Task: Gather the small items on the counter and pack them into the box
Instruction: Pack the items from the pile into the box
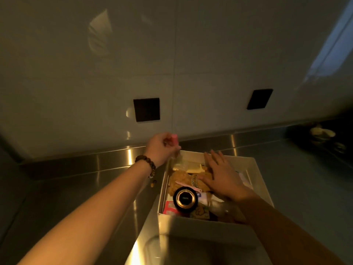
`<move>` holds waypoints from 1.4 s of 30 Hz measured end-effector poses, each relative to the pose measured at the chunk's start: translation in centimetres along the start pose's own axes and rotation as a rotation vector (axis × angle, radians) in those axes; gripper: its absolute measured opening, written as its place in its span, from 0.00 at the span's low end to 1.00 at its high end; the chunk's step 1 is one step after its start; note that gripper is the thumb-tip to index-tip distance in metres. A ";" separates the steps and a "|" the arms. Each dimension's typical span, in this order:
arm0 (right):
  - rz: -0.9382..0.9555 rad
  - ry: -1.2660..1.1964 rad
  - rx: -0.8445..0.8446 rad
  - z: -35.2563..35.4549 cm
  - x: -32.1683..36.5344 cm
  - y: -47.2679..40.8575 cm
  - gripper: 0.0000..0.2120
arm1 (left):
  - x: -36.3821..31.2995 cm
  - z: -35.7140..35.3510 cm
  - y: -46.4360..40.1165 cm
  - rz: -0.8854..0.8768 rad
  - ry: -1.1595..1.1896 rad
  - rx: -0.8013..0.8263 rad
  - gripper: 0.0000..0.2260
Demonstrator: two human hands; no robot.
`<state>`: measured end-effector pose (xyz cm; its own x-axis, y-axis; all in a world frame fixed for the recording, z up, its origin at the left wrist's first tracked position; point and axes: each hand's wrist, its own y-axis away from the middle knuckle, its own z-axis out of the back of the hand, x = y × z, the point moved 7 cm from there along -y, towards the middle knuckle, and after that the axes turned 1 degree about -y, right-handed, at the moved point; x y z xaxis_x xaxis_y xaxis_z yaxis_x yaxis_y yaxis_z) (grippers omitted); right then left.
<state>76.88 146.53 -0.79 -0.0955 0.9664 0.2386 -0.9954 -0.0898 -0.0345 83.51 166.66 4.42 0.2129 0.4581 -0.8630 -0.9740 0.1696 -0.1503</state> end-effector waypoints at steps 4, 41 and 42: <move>-0.035 -0.112 0.032 2.3 -1.7 1.3 0.38 | -1.4 -2.9 2.3 -0.011 -0.106 0.131 0.10; -0.360 -0.484 -0.060 2.0 -10.9 8.8 0.34 | -7.1 -23.8 1.6 -0.266 -0.566 0.274 0.08; -0.358 -0.498 -0.068 2.1 -10.9 8.8 0.33 | -6.9 -24.1 1.8 -0.258 -0.569 0.291 0.07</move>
<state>69.09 134.69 -1.66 0.2338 0.7038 0.6708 -0.9653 0.2508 0.0733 78.44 142.80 -1.53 0.5199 0.7449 -0.4181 -0.8433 0.5255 -0.1124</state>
